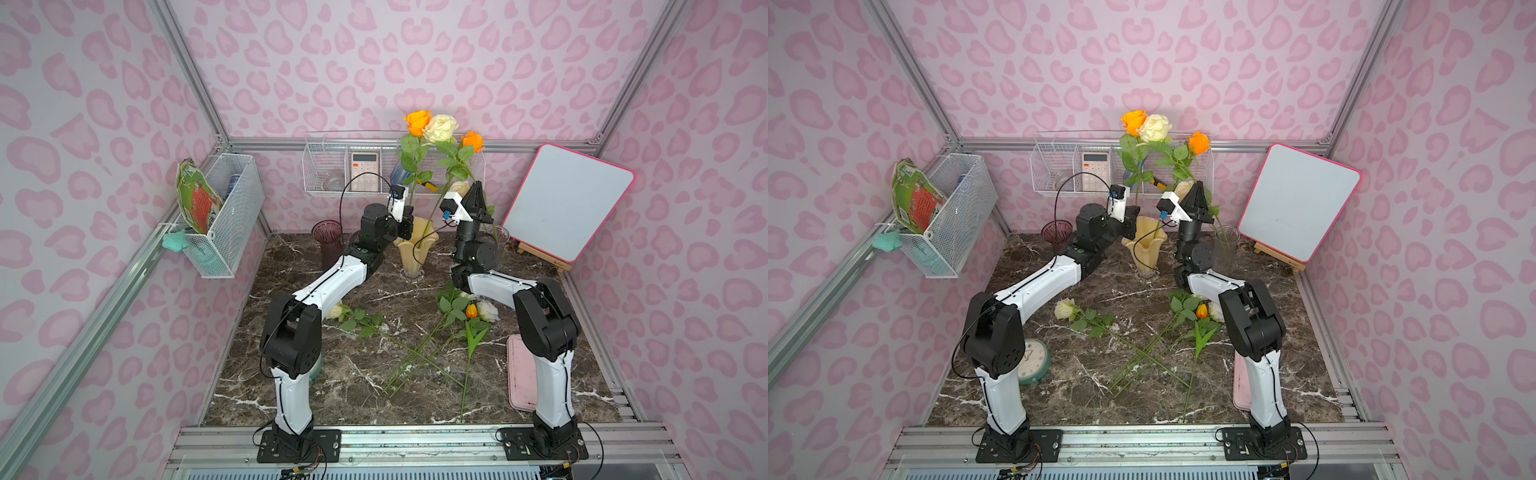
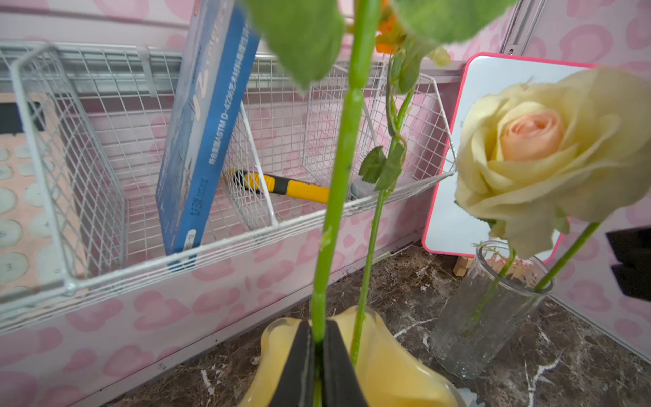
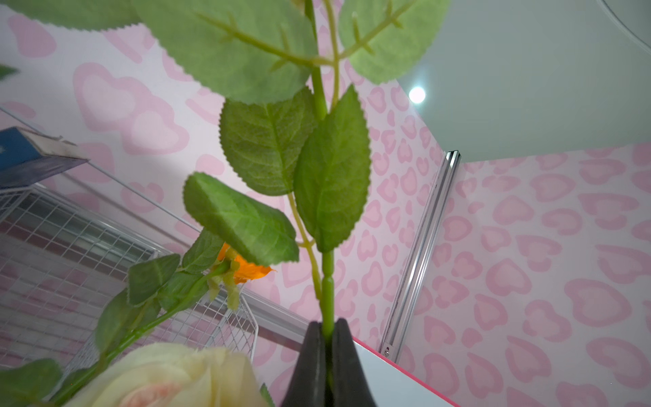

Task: Arrange the flowers in different vases according to their colors
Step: Insert the flower into the vase.

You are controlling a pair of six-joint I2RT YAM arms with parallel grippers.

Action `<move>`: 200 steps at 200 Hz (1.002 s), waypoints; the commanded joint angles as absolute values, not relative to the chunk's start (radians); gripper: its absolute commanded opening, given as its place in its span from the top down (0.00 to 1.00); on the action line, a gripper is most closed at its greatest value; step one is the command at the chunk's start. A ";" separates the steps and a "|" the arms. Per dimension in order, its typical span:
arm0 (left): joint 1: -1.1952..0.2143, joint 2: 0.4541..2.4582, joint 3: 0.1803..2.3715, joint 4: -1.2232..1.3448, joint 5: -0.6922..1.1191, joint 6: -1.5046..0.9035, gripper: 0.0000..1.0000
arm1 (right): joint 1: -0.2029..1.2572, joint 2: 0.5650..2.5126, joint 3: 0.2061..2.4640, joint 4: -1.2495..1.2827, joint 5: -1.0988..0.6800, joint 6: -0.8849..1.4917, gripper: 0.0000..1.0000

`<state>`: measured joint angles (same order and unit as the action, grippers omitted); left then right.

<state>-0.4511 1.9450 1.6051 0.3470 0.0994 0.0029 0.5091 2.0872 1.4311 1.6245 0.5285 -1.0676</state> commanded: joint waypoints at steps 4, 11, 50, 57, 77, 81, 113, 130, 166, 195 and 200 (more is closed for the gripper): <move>-0.463 1.960 1.600 0.359 0.102 0.009 0.94 | 0.510 2.092 1.425 1.878 0.581 -1.071 0.81; -0.466 1.961 1.595 0.359 0.092 0.012 0.81 | 0.513 2.094 1.423 1.878 0.586 -1.079 0.64; -0.466 1.952 1.566 0.354 0.071 -0.017 0.42 | 0.532 2.067 1.381 1.879 0.596 -1.093 0.22; -0.466 1.947 1.560 0.355 0.065 -0.023 0.40 | 0.532 2.057 1.374 1.878 0.600 -1.090 0.21; -0.466 1.925 1.549 0.361 0.060 -0.037 0.37 | 0.554 2.021 1.339 1.878 0.590 -1.096 0.17; -0.466 1.919 1.549 0.358 0.061 -0.038 0.36 | 0.561 2.015 1.329 1.879 0.583 -1.102 0.17; -0.469 1.839 1.536 0.319 0.057 -0.045 0.32 | 0.630 1.914 1.265 1.878 0.569 -1.116 0.11; -0.471 1.782 1.514 0.289 0.057 -0.058 0.30 | 0.662 1.859 1.227 1.878 0.585 -1.118 0.10; -0.490 1.624 1.419 0.225 0.039 -0.055 0.29 | 0.794 1.699 1.089 1.872 0.652 -1.132 0.09; -0.493 1.479 1.361 0.069 0.015 -0.085 0.29 | 0.943 1.544 1.010 1.640 0.854 -1.091 0.11; -0.492 1.449 1.340 0.049 0.016 -0.094 0.29 | 0.965 1.511 0.997 1.571 0.898 -1.039 0.11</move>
<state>-0.4950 1.5429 1.3853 0.1886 0.0402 -0.0551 0.8864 1.6146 1.0370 1.6108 0.6857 -1.1301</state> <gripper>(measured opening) 0.711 0.886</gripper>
